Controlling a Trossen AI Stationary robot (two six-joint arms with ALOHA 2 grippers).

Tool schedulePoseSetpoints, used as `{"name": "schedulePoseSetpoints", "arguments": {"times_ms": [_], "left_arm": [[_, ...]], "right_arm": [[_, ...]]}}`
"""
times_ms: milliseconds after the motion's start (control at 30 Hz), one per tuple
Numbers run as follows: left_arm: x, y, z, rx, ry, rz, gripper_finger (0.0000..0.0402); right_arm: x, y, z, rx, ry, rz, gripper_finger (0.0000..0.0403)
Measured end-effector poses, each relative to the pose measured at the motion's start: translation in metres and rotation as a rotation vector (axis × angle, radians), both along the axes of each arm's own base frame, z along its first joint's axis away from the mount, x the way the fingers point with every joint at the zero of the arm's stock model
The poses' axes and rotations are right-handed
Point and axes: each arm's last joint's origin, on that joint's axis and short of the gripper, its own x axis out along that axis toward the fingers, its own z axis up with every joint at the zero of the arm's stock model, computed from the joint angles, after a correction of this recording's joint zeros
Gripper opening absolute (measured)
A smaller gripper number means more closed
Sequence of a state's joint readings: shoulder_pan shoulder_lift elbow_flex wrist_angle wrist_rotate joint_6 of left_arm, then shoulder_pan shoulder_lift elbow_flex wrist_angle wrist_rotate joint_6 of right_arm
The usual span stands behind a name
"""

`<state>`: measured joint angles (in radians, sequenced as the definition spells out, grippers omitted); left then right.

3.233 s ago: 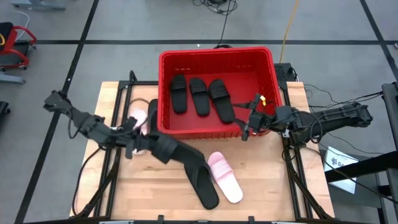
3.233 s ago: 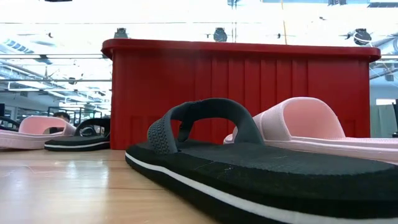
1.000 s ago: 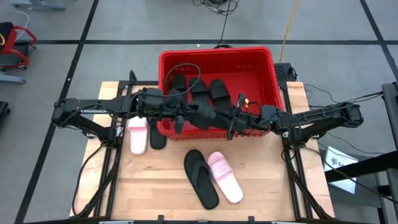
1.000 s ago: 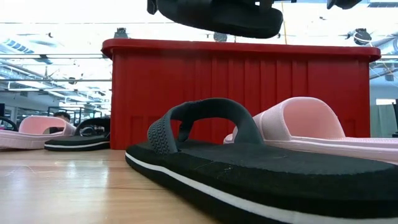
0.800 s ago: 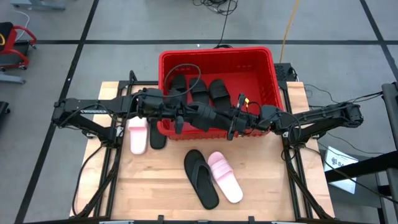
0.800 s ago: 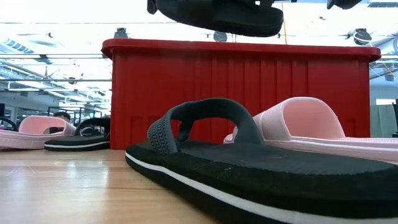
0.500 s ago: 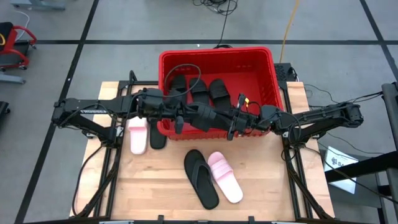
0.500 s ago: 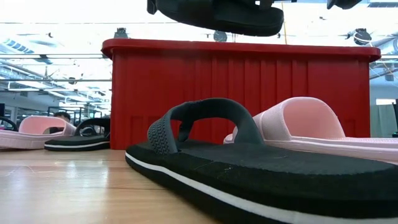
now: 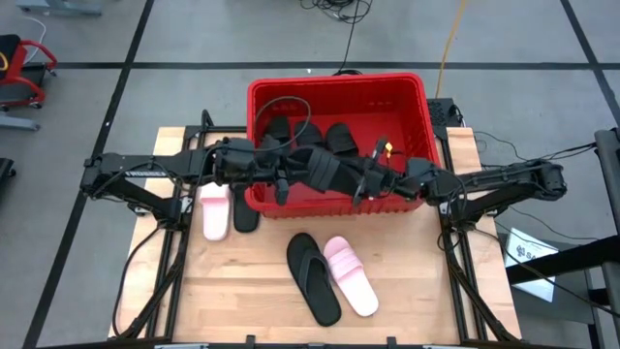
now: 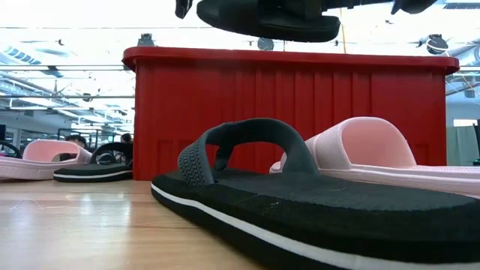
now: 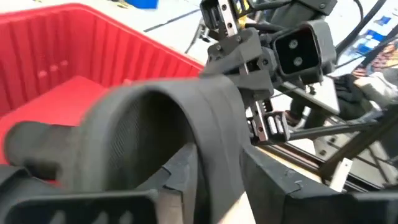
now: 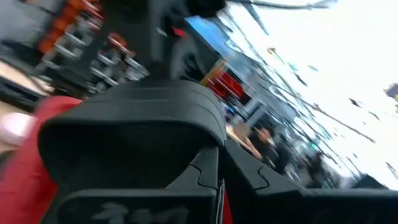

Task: Pick and place slides into bin
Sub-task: Put the black slide into the red bin

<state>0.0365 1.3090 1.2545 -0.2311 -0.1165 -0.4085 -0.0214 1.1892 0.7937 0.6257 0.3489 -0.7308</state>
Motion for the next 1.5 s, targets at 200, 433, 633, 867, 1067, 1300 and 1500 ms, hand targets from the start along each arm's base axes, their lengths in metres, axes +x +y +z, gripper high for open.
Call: {"name": "schedulePoseSetpoints", "arguments": {"times_ms": [200, 433, 633, 867, 1067, 1300, 1500], "left_arm": [[-0.001, 0.008, 0.000, 0.014, 0.002, 0.026, 0.0139], [-0.001, 0.016, 0.000, 0.005, 0.001, 0.039, 0.0141], [-0.002, 0.019, 0.000, -0.002, 0.000, 0.034, 0.0141], [-0.002, 0.019, 0.000, 0.001, 0.001, 0.033, 0.0141], [-0.002, 0.019, 0.000, -0.001, 0.001, 0.023, 0.0141], [-0.002, 0.018, 0.000, -0.005, 0.000, 0.003, 0.0140], [-0.002, 0.018, 0.000, -0.006, 0.000, 0.003, 0.0141]], "right_arm": [[-0.003, -0.012, 0.000, 0.031, -0.007, -0.149, 0.0001], [-0.010, -0.033, -0.001, 0.146, -0.059, -0.474, 0.0000], [-0.019, -0.061, -0.009, 0.284, -0.116, -0.720, 0.0000], [-0.034, -0.090, -0.033, 0.501, -0.146, -0.925, 0.0000], [-0.044, -0.099, -0.047, 0.577, -0.109, -1.010, 0.0000], [-0.050, -0.105, -0.064, 0.631, -0.036, -1.094, 0.0000], [-0.042, -0.111, -0.082, 0.631, 0.029, -1.124, 0.0000]]}}
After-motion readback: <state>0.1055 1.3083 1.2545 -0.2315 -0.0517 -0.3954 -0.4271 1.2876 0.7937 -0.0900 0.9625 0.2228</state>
